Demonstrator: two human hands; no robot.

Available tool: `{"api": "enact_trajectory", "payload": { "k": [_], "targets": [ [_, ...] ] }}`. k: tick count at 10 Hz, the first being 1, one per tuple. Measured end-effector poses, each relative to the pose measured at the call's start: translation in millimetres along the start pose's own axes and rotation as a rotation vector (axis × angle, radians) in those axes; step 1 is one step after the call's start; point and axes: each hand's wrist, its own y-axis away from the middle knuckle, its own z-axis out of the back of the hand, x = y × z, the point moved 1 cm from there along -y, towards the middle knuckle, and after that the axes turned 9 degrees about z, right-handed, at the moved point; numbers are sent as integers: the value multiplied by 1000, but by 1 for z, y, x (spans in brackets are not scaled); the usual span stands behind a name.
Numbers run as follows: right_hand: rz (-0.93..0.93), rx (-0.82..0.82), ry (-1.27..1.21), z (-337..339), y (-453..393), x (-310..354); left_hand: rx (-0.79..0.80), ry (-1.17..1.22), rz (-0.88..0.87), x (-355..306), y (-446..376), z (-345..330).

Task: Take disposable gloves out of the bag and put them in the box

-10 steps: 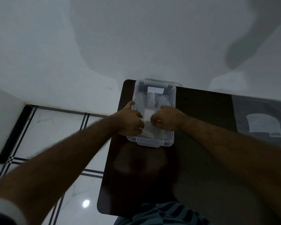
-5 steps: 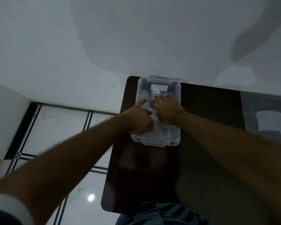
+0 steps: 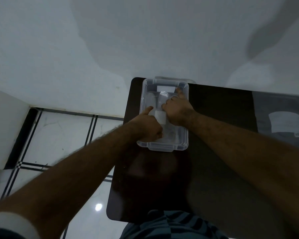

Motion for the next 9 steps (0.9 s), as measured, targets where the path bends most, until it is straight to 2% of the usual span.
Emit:
{"api": "enact_trajectory", "payload": {
  "k": [1,3,4,5,7,8,9],
  "targets": [
    [21,-66,37,4,18,4,-79,14,37,-1,10,2],
    [240,205,143,-7,32,22,28,82,93,-5,23,-6],
    [234,285,135,-10,32,25,45,127,76,-13,36,6],
    [226,246,116,-7,37,23,23,160,74,-17,47,11],
    [125,13,-21,23,82,3,-303,168,131,-7,54,20],
    [32,-80,-115,30,108,-12,-406,221,174,-12,63,45],
    [-118,-270,-306,39,134,-32,-482,252,258,-24,70,76]
  ]
}}
